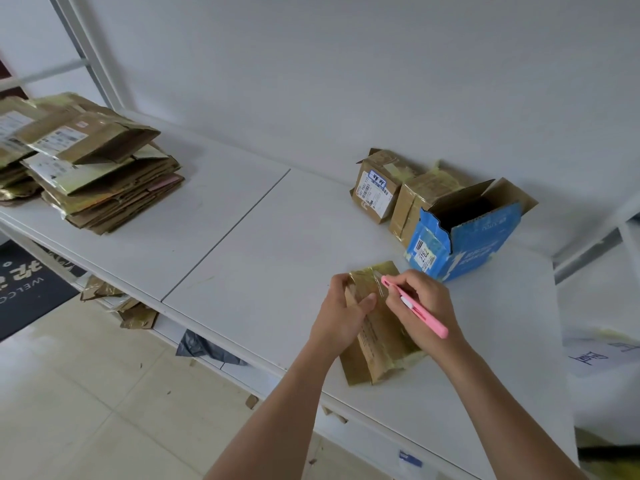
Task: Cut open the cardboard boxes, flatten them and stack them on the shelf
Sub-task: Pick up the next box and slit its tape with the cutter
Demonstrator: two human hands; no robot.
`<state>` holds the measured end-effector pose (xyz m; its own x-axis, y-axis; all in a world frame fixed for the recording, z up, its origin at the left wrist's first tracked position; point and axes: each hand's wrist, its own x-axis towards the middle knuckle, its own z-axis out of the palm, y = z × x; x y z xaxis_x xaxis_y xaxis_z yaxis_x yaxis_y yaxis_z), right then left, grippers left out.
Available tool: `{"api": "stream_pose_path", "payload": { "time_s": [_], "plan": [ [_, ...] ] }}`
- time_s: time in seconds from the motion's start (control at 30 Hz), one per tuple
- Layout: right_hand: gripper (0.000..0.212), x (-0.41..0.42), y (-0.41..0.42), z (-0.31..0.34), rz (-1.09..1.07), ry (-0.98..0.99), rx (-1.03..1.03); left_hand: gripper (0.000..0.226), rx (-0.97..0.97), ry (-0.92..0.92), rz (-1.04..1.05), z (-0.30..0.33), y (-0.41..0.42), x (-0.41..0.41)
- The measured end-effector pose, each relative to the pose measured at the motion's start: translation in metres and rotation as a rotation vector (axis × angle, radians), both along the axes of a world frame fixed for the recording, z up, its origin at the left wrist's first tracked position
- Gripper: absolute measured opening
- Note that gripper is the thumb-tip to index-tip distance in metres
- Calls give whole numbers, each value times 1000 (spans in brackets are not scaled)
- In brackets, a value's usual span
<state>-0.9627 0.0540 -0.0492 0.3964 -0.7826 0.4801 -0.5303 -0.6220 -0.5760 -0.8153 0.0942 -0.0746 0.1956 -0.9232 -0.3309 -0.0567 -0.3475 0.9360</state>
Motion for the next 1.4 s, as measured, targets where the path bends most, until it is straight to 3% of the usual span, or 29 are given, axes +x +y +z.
{"api": "stream_pose_path", "payload": {
  "time_s": [0.37,0.8,0.9,1.0,1.13,1.23,1.33,1.4],
  "plan": [
    [11,-34,50,12,-15,17,158,50,10,-26,18,0,-1,-3],
    [21,-73,108,19,-118,-60,170,65,15,-53,-24,9,-8,-2],
    [19,-79,108,11,-112,-243,313,61,17,-181,-63,14,-3,0],
    [8,-75,103,-3,-290,-588,400,58,38,-417,-117,21,13,4],
    [13,-50,90,-11,-369,-988,536,50,128,-614,-86,33,41,4],
    [11,-30,84,-10,-363,-1042,571,57,75,-1000,-89,38,46,4],
    [19,-19,83,-11,-351,-1078,591,65,-130,-1048,-257,36,38,12],
    [24,-21,83,-14,-337,-1128,614,61,-154,-1065,-446,31,37,17]
  ]
}}
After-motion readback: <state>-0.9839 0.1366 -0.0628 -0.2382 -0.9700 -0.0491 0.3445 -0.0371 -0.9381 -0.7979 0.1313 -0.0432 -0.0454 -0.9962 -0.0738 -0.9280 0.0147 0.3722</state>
